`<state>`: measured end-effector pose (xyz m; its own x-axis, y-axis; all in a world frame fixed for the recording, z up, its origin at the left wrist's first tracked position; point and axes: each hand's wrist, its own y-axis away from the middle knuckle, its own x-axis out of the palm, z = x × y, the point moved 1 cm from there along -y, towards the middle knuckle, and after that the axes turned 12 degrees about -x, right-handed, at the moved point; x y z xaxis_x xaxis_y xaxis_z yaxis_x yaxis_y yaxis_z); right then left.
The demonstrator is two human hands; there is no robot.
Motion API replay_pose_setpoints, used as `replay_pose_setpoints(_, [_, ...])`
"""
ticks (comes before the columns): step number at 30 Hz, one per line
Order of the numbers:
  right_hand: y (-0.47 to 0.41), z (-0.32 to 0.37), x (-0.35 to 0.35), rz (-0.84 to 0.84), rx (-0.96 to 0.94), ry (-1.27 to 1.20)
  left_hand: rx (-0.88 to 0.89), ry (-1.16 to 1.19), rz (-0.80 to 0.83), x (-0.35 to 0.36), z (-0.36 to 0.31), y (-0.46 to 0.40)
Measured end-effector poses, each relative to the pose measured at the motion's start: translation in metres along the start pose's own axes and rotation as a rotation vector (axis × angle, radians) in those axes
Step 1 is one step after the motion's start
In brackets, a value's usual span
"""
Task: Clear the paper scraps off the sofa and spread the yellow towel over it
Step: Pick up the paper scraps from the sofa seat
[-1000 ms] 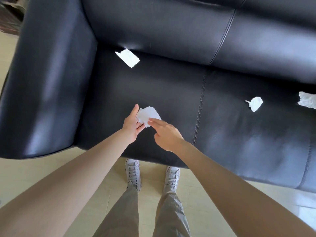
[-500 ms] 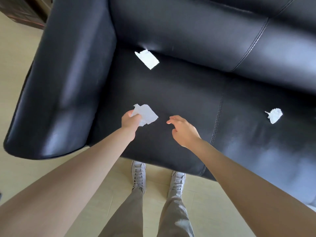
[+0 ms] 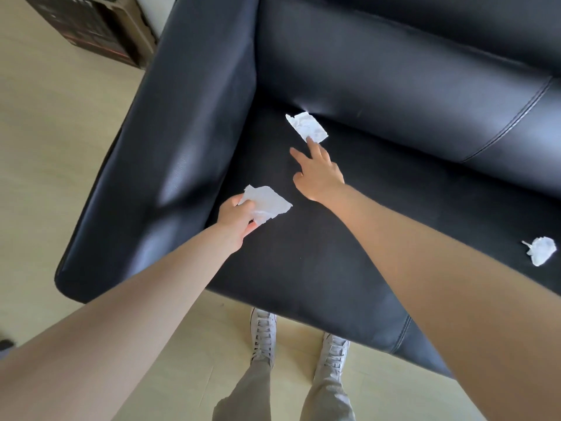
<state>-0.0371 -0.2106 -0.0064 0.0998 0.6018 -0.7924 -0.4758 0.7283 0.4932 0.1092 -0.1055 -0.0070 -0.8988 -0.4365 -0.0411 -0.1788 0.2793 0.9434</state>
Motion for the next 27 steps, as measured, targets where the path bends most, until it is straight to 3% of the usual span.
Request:
replay_pose_setpoints(6, [-0.018, -0.014, -0.003, 0.102, 0.103, -0.097, -0.013, -0.052, -0.017, -0.011, 0.007, -0.007])
replay_pose_setpoints(16, [0.003, -0.02, 0.012, -0.051, 0.031, 0.048, -0.04, -0.135, -0.012, -0.007, 0.018, -0.007])
replay_pose_setpoints(22, [-0.028, -0.025, 0.002, 0.099, 0.07, -0.028, 0.007, -0.167, 0.015, 0.006, 0.008, -0.003])
replay_pose_setpoints(27, [-0.008, -0.013, 0.028, -0.223, 0.065, 0.069, 0.012, -0.166, 0.005, 0.003, 0.015, -0.005])
